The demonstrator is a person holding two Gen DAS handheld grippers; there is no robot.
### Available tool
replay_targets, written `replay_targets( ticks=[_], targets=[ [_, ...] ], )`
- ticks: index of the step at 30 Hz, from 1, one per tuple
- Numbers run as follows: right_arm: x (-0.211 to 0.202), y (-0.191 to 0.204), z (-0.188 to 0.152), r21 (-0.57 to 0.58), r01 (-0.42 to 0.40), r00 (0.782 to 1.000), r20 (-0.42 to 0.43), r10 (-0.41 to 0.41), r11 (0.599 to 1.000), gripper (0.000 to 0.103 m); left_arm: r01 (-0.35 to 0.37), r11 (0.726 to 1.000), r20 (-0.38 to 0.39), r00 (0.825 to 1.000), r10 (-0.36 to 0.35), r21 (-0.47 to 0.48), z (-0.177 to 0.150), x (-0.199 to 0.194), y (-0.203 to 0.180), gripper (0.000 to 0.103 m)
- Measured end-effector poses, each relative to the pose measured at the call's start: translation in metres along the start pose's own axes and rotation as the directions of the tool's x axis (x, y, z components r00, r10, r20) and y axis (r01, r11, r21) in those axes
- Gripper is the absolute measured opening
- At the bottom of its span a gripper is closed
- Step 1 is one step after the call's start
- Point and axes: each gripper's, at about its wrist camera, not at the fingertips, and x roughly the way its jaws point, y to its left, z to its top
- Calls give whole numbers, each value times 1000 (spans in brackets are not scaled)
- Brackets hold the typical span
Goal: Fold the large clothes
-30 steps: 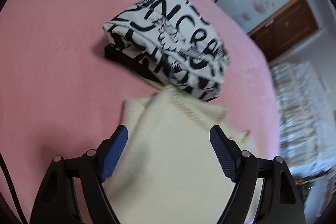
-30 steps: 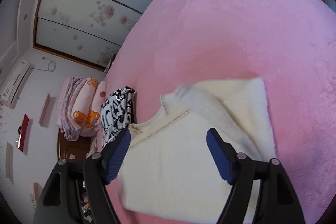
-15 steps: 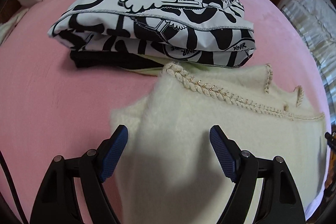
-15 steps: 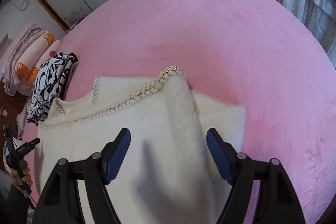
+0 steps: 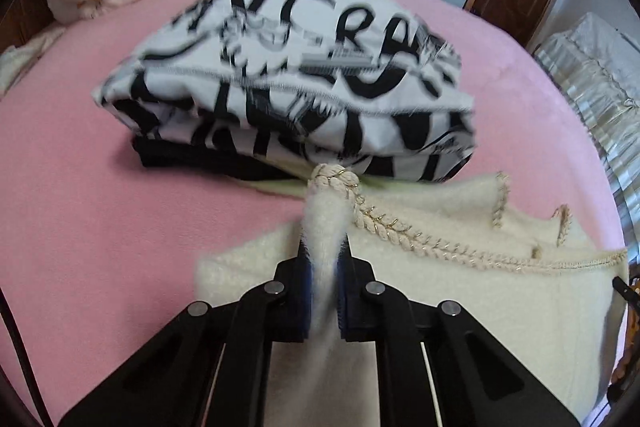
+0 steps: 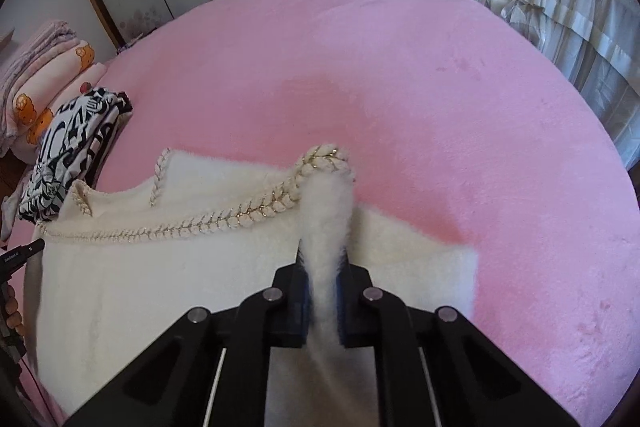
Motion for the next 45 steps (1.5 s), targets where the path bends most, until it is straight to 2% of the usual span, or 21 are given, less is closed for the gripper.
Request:
replay_targets(
  ticks=[4,8,11,13,15,18,20,21,22,25,26,27,29,31,34,37,39,42,45],
  targets=[
    [-37,0,9,18,-14,994,108,12,1000,8,-22,1000,66,998,21,11,8,-21,-7,6],
    [-34,7,26,13,14,991,135,-16,1000,8,-63,998,92,994,64,-15,15,-14,-7,6],
    [-11,10,33,1,63,989,131,-63,998,8,-100,995,94,990,101,-17,13,3,-12,6],
    [21,5,28,-13,122,990,72,-121,992,8,-143,989,63,988,141,26,8,30,-15,6],
    [49,-7,16,4,134,991,1,-134,991,8,-150,988,47,988,148,46,-4,47,-13,6],
    [49,-12,11,21,128,991,27,-129,991,9,-138,990,47,990,136,42,-7,54,-10,8],
    [46,-10,14,11,131,991,13,-132,991,17,-137,990,35,990,135,45,-3,50,-9,13],
    [41,-10,16,15,134,991,4,-134,991,21,-151,987,26,988,150,46,-1,47,-9,23],
    [34,-9,17,26,146,989,5,-146,989,28,-171,984,20,985,170,46,0,43,-8,26],
    [3,3,13,45,147,988,47,-149,988,30,-192,980,21,981,191,59,-6,16,-15,35],
    [-13,11,8,40,121,990,68,-124,992,34,-178,982,26,984,177,66,-12,3,-18,44],
    [-21,19,3,28,110,991,75,-111,994,36,-169,983,32,985,167,70,-19,-10,-22,58],
    [-42,48,-18,-38,77,994,84,-73,996,37,-147,987,68,988,142,70,-44,-40,-33,70],
    [-54,80,-45,-113,54,996,77,-46,992,37,-118,990,95,989,111,76,-69,-62,-42,71],
    [-65,127,-90,-206,-13,998,60,26,978,37,-89,994,94,992,83,65,-109,-80,-53,71],
    [-71,162,-127,-276,-53,996,58,72,960,37,-74,997,39,997,72,36,-142,-78,-60,71],
    [-70,179,-147,-331,-34,996,66,59,943,37,-101,995,-4,995,101,7,-157,-70,-57,71],
    [-67,176,-163,-349,23,996,91,10,937,37,-94,995,5,996,94,-16,-166,-70,-49,71],
    [-68,142,-162,-300,97,993,99,-70,949,39,-129,992,3,992,129,8,-164,-73,-38,71]
  ],
)
